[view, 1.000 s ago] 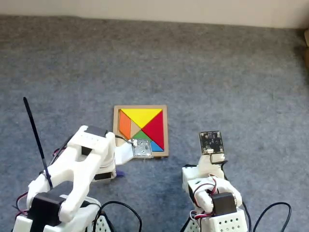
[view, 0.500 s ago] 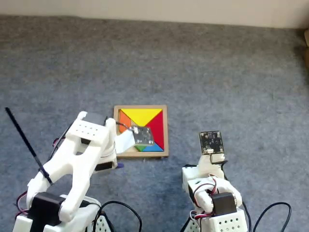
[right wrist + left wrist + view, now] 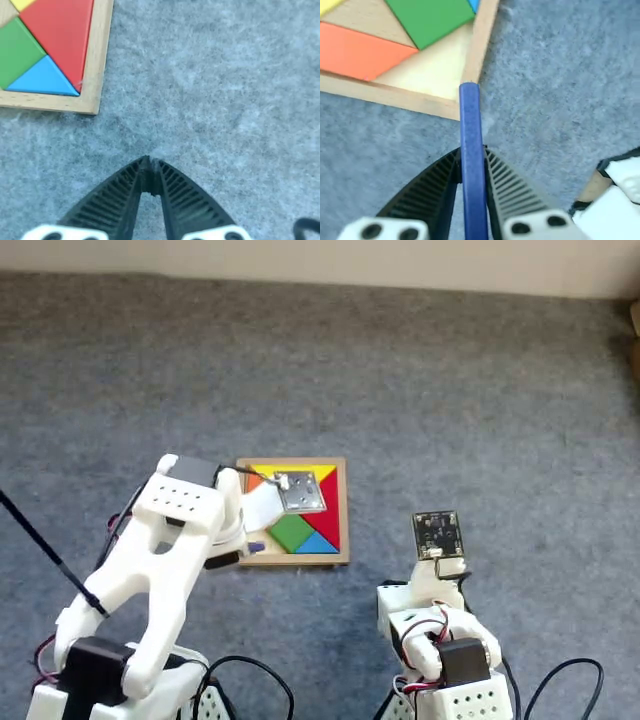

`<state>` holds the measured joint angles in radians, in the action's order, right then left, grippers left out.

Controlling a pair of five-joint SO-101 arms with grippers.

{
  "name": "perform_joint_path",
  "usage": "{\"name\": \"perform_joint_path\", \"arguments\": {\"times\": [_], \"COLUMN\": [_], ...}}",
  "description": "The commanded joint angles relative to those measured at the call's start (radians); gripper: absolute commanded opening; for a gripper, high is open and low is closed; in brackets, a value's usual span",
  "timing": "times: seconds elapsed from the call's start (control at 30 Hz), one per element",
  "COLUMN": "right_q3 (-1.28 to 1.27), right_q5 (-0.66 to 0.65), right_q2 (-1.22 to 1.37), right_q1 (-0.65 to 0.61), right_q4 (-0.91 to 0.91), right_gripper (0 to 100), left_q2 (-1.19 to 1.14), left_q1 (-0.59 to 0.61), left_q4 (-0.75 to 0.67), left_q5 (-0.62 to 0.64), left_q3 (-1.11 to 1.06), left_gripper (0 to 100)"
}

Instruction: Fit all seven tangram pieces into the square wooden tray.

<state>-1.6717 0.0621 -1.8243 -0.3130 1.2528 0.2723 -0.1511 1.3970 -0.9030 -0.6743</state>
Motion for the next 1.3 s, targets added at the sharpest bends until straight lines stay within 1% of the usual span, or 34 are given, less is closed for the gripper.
{"name": "perform_joint_path", "arguments": {"times": [0.0, 0.1, 0.2, 0.33, 0.53, 0.63, 0.9, 1.1, 1.27], "right_q3": [-0.153, -0.153, -0.153, -0.153, -0.153, -0.153, -0.153, -0.153, -0.153], "right_q5": [0.002, 0.002, 0.002, 0.002, 0.002, 0.002, 0.002, 0.002, 0.002], "right_q2": [-0.016, -0.016, -0.016, -0.016, -0.016, -0.016, -0.016, -0.016, -0.016], "right_q1": [-0.002, -0.002, -0.002, -0.002, -0.002, -0.002, -0.002, -0.002, -0.002], "right_q4": [0.004, 0.004, 0.004, 0.004, 0.004, 0.004, 0.004, 0.004, 0.004], "right_gripper": [0.5, 0.5, 0.5, 0.5, 0.5, 0.5, 0.5, 0.5, 0.5], "left_q2": [-0.082, -0.171, -0.249, -0.337, -0.430, -0.450, -0.461, -0.464, -0.464], "left_q1": [-0.050, -0.076, -0.084, -0.084, -0.082, -0.074, -0.071, -0.031, -0.002], "left_q4": [0.008, 0.049, 0.057, 0.058, 0.058, 0.058, 0.064, 0.124, 0.127], "left_q5": [0.011, 0.012, 0.048, 0.051, 0.052, 0.052, 0.052, 0.048, 0.046], "left_q3": [0.102, 0.177, 0.245, 0.306, 0.366, 0.398, 0.461, 0.567, 0.616], "left_gripper": [1, 1, 1, 1, 10, 12, 12, 12, 12]}}
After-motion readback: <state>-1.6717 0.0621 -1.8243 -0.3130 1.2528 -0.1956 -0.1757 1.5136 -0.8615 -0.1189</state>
